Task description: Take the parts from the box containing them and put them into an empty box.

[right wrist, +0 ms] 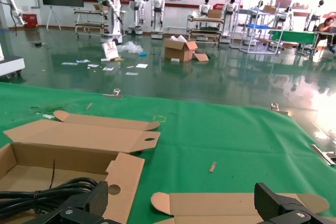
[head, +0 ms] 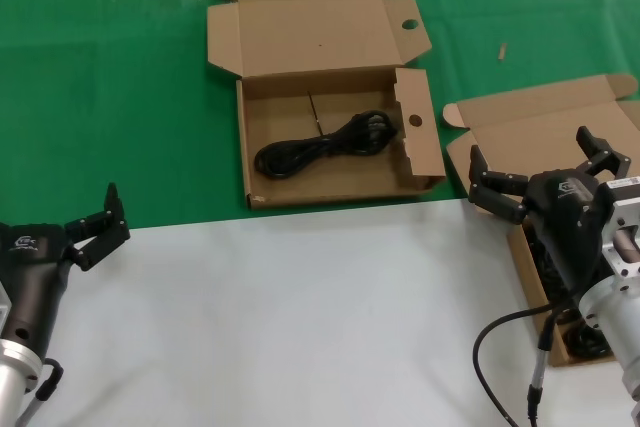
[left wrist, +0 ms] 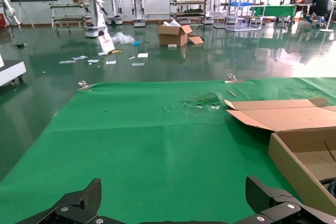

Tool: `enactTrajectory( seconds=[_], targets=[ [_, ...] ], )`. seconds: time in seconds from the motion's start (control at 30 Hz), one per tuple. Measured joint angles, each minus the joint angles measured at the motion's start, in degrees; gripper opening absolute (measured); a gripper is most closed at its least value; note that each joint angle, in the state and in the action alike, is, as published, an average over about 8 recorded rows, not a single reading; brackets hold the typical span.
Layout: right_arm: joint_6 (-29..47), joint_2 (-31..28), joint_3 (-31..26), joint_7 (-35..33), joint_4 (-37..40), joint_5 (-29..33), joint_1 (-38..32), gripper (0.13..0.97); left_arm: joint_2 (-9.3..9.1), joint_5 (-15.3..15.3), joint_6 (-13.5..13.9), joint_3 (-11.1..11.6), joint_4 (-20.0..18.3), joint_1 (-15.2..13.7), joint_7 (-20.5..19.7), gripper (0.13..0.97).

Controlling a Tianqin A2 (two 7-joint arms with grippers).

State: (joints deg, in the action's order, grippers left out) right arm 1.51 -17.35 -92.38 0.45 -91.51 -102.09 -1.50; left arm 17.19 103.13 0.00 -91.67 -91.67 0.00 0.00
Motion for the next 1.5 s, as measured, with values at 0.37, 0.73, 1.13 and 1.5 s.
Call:
enactTrajectory(
  seconds=[0.37, 0.73, 1.13, 1.5],
  targets=[
    [0.0, 0.0, 0.0, 0.0, 0.0, 0.0, 0.0, 0.966, 0.0, 0.0, 0.0, 0.0, 0.0, 0.0, 0.0, 0.966],
    [0.0, 0.0, 0.0, 0.0, 0.0, 0.0, 0.0, 0.966, 0.0, 0.0, 0.0, 0.0, 0.0, 0.0, 0.0, 0.966],
    [0.0, 0.0, 0.0, 0.0, 0.0, 0.0, 0.0, 0.966, 0.0, 0.0, 0.0, 0.0, 0.0, 0.0, 0.0, 0.966],
    [0.0, 0.0, 0.0, 0.0, 0.0, 0.0, 0.0, 0.966, 0.0, 0.0, 0.0, 0.0, 0.0, 0.0, 0.0, 0.966]
  ],
)
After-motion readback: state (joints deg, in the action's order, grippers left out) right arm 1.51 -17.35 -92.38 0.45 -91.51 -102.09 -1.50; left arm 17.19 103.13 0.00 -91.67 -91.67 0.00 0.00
